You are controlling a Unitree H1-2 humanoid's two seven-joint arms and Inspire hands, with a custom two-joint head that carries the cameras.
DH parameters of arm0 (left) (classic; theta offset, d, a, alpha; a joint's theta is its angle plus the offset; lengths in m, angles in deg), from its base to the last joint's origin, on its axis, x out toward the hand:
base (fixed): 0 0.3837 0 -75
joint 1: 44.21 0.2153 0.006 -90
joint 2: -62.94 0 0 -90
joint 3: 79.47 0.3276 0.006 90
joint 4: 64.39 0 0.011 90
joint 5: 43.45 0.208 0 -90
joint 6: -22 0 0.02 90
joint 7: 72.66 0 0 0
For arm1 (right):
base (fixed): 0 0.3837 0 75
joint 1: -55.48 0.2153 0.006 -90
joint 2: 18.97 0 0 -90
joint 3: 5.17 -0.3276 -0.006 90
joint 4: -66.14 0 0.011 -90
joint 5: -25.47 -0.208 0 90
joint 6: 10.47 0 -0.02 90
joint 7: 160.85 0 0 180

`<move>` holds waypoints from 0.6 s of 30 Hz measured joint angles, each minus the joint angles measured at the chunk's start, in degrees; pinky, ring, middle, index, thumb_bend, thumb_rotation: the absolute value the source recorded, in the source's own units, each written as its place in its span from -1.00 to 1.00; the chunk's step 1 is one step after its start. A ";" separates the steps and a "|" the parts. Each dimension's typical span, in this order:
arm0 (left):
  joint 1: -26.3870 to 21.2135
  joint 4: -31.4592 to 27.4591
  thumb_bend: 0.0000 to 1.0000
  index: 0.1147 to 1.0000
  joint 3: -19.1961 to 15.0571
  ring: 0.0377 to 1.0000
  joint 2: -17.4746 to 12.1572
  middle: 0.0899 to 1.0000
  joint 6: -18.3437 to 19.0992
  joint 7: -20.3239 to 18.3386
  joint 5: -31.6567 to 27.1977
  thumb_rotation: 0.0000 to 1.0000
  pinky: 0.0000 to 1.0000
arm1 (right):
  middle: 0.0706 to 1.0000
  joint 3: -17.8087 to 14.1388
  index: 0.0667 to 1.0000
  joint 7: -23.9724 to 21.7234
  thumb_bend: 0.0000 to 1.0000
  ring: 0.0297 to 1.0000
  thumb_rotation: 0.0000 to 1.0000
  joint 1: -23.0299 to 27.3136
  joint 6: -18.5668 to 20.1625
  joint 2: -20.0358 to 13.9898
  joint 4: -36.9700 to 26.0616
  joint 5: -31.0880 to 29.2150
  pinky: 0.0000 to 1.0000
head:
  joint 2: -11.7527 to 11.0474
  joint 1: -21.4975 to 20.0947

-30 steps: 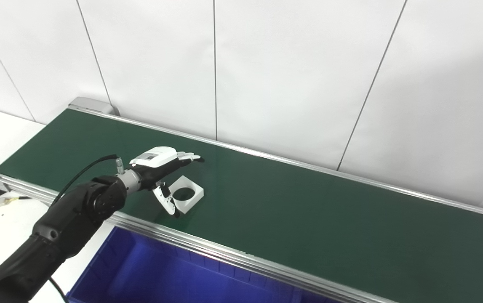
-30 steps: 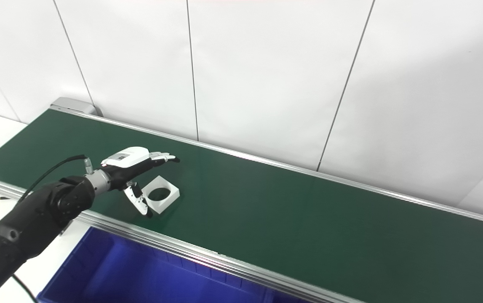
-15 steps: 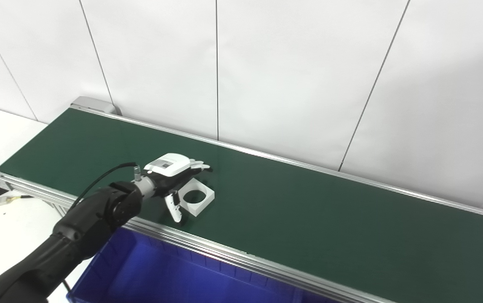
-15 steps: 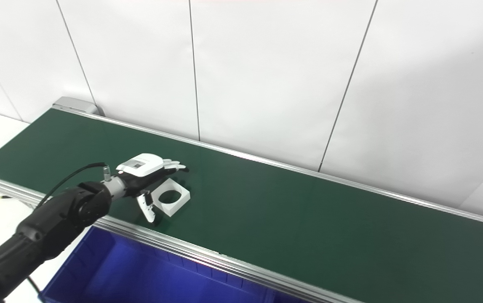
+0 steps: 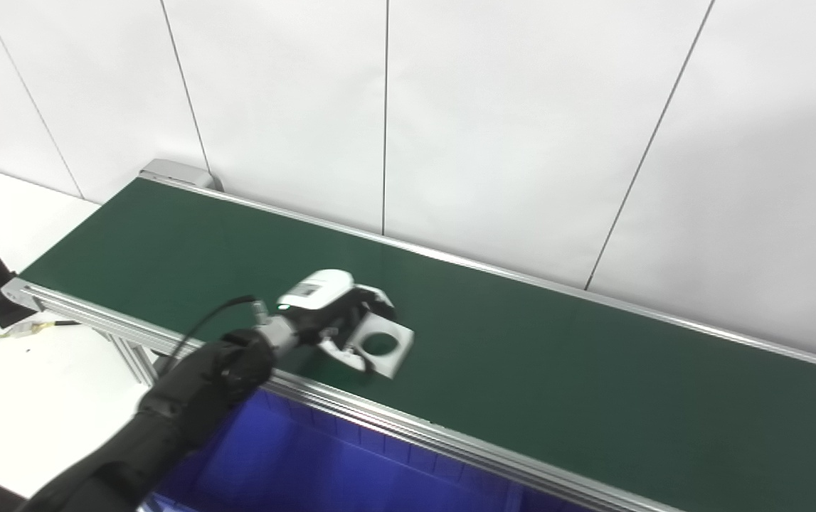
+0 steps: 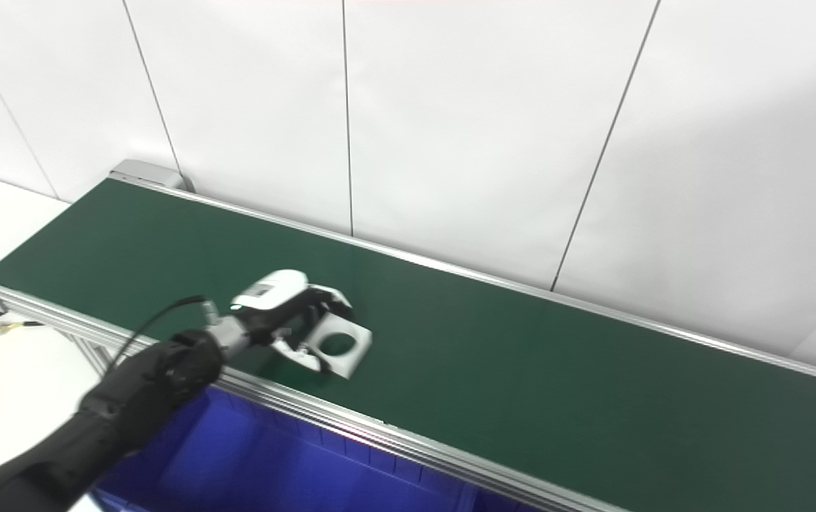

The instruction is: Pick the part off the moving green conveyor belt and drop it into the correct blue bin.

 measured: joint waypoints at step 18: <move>1.98 -6.06 0.00 -0.11 -2.37 -0.23 -3.10 -0.14 6.20 -6.35 -3.03 -1.00 -0.27 | 0.63 1.57 0.77 1.89 0.23 0.64 -0.69 -0.37 -0.55 0.32 -0.58 0.96 0.72 | 1.23 -1.58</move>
